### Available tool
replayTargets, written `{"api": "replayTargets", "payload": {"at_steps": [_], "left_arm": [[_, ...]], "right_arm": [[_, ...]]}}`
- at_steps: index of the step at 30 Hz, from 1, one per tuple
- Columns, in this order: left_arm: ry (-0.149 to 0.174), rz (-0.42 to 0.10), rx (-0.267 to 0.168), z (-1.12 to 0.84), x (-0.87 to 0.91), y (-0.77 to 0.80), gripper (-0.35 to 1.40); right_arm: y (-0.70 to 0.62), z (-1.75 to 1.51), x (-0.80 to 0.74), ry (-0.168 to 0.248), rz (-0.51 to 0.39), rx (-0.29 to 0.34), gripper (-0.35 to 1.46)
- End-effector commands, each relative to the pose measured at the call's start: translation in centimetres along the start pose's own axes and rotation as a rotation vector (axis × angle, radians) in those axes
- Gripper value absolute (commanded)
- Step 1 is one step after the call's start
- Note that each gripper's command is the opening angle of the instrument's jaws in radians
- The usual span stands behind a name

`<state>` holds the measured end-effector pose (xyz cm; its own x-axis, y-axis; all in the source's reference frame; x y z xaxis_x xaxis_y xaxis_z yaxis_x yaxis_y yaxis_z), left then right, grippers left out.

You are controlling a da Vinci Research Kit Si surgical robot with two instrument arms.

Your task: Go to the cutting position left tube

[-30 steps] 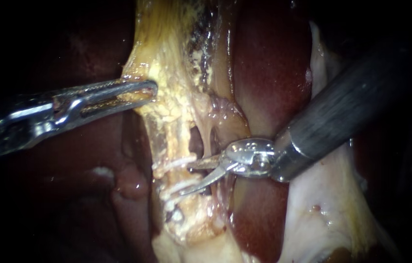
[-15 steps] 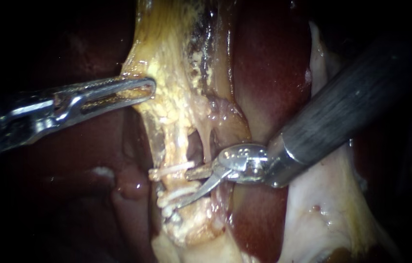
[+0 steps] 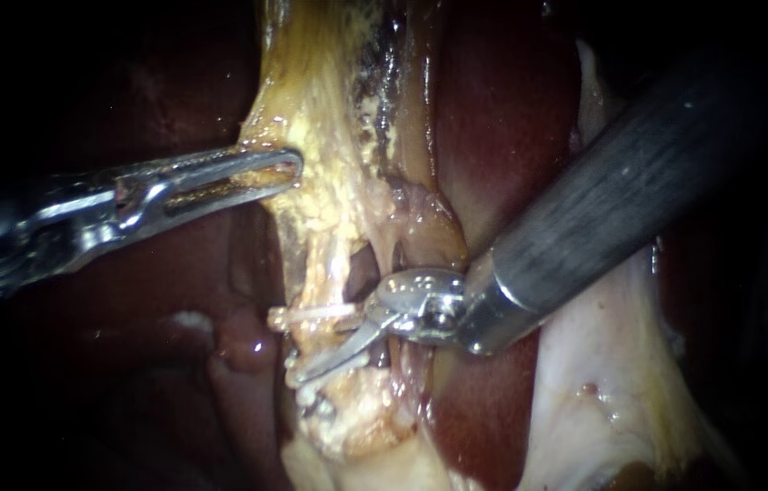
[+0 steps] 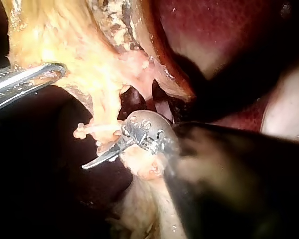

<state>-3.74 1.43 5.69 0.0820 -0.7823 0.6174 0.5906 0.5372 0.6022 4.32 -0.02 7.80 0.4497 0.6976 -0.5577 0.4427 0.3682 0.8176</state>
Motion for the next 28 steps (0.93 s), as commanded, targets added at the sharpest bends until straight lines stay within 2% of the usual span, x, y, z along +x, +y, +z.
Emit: {"api": "replayTargets", "payload": {"at_steps": [1, 5, 12, 28], "left_arm": [[0.0, 0.0, -0.001, 0.0, 0.0, 0.0, -0.35], [0.0, 0.0, -0.002, 0.02, 0.01, -0.01, -0.35], [-0.001, 0.0, -0.003, 0.03, 0.01, -0.01, -0.35], [0.0, 0.001, -0.002, 0.02, 0.01, -0.01, -0.35]], "right_arm": [[0.0, 0.0, 0.0, -0.001, 0.017, -0.003, 1.16], [0.03, 0.04, -0.02, -0.003, 0.069, -0.004, 1.13], [0.09, 0.13, -0.08, -0.008, 0.075, -0.006, 1.13], [0.13, 0.09, -0.09, -0.003, 0.076, -0.014, 1.13]]}}
